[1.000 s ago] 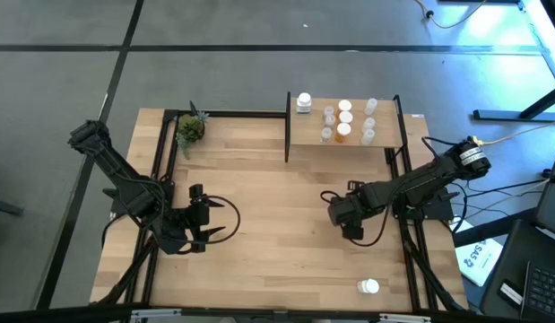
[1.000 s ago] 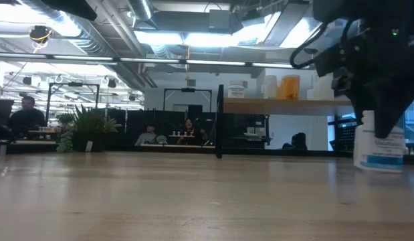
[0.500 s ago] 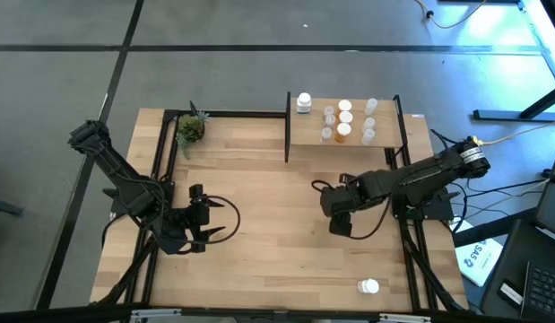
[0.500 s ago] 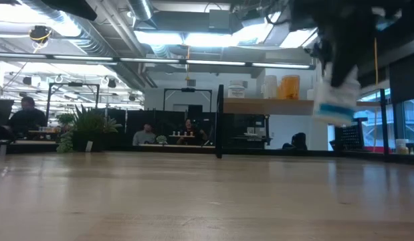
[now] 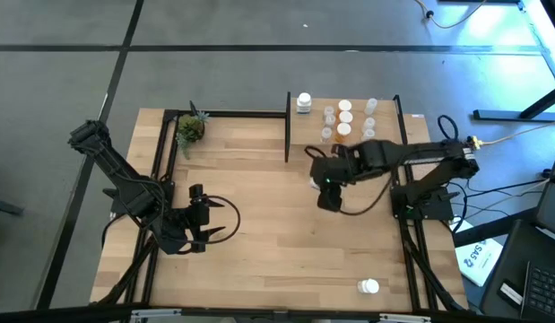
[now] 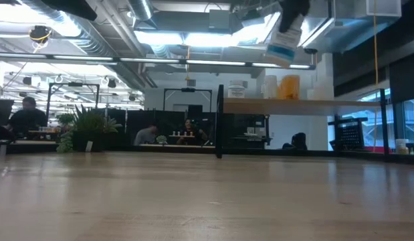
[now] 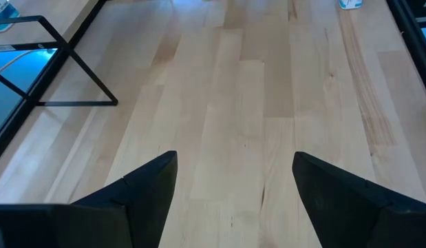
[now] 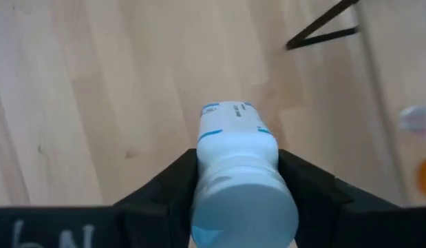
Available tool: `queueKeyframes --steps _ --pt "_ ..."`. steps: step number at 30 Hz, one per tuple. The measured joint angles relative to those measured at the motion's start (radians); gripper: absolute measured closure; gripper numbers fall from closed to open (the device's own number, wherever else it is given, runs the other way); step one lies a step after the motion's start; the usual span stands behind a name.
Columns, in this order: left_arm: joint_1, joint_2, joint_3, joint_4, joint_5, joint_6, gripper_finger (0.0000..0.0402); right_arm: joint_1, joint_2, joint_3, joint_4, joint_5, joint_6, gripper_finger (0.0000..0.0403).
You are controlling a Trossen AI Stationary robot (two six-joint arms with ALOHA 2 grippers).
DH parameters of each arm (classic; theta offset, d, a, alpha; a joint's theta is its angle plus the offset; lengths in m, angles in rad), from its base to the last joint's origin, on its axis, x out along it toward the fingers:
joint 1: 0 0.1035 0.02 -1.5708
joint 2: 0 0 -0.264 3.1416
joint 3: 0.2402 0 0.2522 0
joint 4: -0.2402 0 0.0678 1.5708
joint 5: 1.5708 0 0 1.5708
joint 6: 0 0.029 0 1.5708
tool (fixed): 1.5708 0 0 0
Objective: Pick and place medicine bottles onto shelf by color
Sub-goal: Put the top white pill bottle on the shelf aligned with the other white pill bottle
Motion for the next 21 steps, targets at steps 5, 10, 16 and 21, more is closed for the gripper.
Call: queueKeyframes --steps 5,10,16,21 --pt "0.0 0.0 0.0 0.0 0.0 0.0 0.0118 -0.072 0.101 0.2 -0.119 -0.002 -0.108 0.0225" --pt "0.0 0.0 0.0 0.0 0.0 0.0 0.0118 -0.163 0.196 0.39 -0.155 -0.058 -0.236 0.0225" --pt "0.0 0.0 0.0 0.0 0.0 0.0 0.0118 -0.263 0.307 0.572 -0.198 -0.071 -0.337 0.0225" --pt "0.0 0.0 0.0 0.0 0.0 0.0 0.0118 -0.34 0.378 0.653 -0.211 -0.064 -0.42 0.0225"
